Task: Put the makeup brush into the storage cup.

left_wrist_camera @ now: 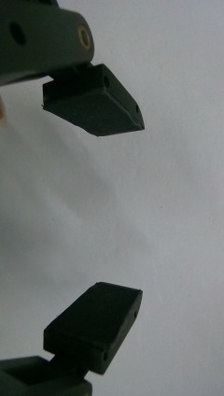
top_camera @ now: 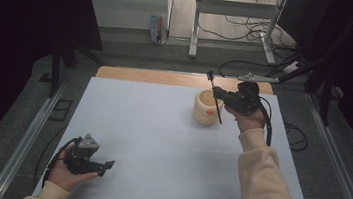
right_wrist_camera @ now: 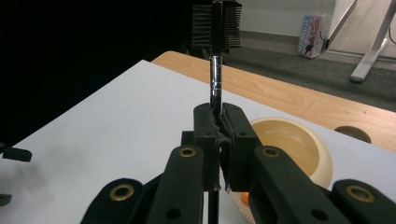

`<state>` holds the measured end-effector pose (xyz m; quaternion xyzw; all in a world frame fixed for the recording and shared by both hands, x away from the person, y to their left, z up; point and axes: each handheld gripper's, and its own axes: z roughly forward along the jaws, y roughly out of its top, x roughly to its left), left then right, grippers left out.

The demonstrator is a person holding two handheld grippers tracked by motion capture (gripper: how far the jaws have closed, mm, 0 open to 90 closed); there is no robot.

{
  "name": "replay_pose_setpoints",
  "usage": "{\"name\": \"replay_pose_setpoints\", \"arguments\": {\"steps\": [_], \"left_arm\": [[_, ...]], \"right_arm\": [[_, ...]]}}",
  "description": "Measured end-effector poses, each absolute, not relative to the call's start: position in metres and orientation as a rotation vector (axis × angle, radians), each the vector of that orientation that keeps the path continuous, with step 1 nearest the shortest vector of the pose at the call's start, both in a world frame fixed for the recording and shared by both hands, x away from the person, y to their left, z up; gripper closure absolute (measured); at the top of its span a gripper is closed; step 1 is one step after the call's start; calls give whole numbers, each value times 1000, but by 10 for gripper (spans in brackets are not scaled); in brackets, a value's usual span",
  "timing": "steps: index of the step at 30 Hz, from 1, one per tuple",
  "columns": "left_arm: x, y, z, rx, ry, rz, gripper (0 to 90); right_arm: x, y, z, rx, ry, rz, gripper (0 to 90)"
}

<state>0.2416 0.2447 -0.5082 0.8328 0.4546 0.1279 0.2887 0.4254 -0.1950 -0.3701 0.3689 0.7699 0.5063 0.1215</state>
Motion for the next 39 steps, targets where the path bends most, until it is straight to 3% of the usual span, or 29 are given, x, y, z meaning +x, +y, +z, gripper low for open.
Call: {"name": "replay_pose_setpoints", "arguments": {"steps": [39], "left_arm": [[242, 246, -508, 2226, 1212, 341, 179]], "right_arm": [[456, -194, -368, 1147, 2097, 1558, 856]]}}
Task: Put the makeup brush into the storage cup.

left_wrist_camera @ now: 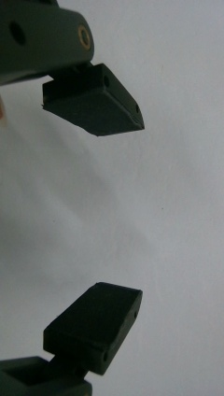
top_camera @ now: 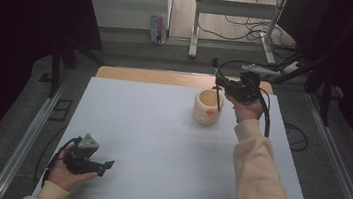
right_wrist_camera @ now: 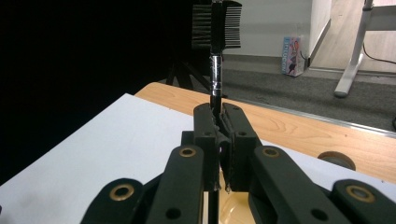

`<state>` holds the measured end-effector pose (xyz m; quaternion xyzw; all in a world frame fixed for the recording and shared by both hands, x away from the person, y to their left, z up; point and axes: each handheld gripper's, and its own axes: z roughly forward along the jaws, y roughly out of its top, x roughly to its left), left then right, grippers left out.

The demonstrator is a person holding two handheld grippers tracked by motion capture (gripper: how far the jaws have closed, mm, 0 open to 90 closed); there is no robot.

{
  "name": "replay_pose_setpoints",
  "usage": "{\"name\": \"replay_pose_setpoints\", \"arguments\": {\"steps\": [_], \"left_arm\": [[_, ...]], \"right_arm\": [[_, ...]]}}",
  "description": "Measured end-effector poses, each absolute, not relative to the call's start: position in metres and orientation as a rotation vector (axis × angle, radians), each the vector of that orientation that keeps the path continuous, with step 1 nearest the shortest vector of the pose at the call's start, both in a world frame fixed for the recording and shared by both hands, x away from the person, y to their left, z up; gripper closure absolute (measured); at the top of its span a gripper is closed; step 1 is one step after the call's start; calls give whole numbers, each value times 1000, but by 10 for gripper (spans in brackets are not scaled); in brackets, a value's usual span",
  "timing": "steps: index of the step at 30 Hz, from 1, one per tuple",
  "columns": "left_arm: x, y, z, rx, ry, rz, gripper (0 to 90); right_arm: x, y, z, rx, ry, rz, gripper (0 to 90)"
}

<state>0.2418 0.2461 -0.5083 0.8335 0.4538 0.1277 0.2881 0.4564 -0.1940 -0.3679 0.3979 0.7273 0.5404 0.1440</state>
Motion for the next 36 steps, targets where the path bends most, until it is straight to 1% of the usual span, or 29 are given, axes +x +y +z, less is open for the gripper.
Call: {"name": "replay_pose_setpoints", "arguments": {"steps": [27, 36], "left_arm": [[242, 247, -509, 2220, 1213, 332, 178], [243, 249, -509, 2216, 1217, 332, 178]], "right_arm": [[483, -186, -360, 1191, 2026, 1544, 856], [494, -178, -363, 1177, 2010, 1549, 856]]}}
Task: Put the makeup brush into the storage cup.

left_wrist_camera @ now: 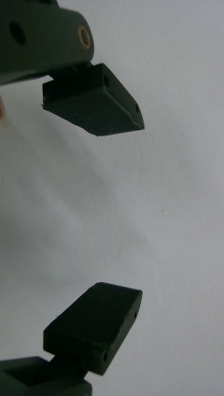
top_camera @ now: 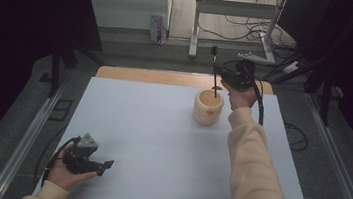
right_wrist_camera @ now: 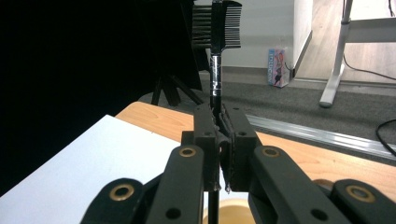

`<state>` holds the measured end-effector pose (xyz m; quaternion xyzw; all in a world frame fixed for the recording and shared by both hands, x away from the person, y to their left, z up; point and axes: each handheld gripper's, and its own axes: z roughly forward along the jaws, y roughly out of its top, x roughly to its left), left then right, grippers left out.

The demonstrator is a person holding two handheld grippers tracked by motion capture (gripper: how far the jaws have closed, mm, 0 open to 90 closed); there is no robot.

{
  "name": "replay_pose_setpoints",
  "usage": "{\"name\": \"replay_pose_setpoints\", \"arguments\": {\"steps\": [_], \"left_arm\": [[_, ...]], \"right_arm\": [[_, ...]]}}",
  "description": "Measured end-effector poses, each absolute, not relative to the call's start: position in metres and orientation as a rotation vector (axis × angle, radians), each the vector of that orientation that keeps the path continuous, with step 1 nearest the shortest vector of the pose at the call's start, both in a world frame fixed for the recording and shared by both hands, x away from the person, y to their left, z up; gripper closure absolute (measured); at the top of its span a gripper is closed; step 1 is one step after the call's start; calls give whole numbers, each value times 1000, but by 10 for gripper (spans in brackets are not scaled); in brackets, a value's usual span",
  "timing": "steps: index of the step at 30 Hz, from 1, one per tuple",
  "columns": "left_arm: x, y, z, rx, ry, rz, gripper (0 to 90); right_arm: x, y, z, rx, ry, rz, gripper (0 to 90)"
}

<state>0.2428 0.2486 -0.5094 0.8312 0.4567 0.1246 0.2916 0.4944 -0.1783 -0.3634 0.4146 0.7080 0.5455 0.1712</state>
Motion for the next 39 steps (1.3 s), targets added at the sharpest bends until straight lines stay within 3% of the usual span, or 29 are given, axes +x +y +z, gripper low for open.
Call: {"name": "replay_pose_setpoints", "arguments": {"steps": [39], "left_arm": [[243, 250, -510, 2218, 1216, 329, 178]], "right_arm": [[506, -168, -424, 1191, 1968, 1489, 853]]}}
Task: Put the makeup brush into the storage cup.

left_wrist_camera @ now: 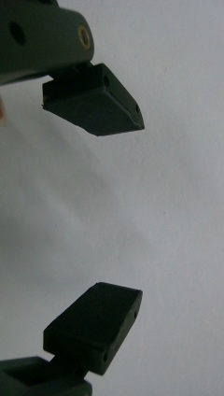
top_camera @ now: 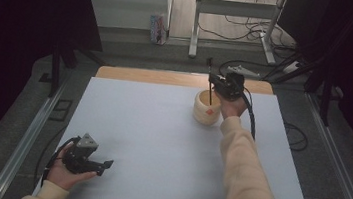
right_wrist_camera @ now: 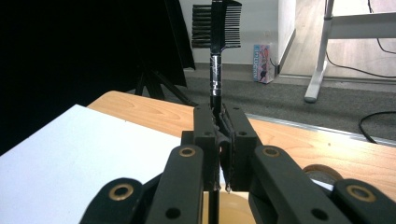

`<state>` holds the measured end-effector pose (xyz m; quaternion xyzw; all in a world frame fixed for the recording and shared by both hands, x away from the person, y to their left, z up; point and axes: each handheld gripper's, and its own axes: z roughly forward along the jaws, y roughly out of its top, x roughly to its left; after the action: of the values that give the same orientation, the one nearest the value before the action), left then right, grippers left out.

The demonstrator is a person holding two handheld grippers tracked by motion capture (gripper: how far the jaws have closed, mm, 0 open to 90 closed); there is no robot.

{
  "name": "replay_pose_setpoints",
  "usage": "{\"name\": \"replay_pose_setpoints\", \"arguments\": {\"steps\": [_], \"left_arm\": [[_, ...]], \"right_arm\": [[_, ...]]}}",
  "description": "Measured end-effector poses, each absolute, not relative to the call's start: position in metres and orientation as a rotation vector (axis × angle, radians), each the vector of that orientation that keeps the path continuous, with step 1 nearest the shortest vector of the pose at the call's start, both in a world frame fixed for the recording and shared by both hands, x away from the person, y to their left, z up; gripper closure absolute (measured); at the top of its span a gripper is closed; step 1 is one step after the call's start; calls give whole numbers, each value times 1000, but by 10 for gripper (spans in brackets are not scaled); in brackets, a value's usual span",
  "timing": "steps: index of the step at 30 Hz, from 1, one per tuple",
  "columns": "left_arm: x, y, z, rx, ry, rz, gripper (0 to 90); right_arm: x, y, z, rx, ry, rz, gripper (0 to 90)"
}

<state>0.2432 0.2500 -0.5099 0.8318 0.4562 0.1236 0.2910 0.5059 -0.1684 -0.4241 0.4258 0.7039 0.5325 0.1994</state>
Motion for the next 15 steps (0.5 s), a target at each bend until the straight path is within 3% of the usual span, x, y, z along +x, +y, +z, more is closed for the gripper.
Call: {"name": "replay_pose_setpoints", "arguments": {"steps": [15], "left_arm": [[243, 250, -510, 2220, 1216, 331, 178]], "right_arm": [[500, -168, -436, 1181, 1987, 1477, 853]]}}
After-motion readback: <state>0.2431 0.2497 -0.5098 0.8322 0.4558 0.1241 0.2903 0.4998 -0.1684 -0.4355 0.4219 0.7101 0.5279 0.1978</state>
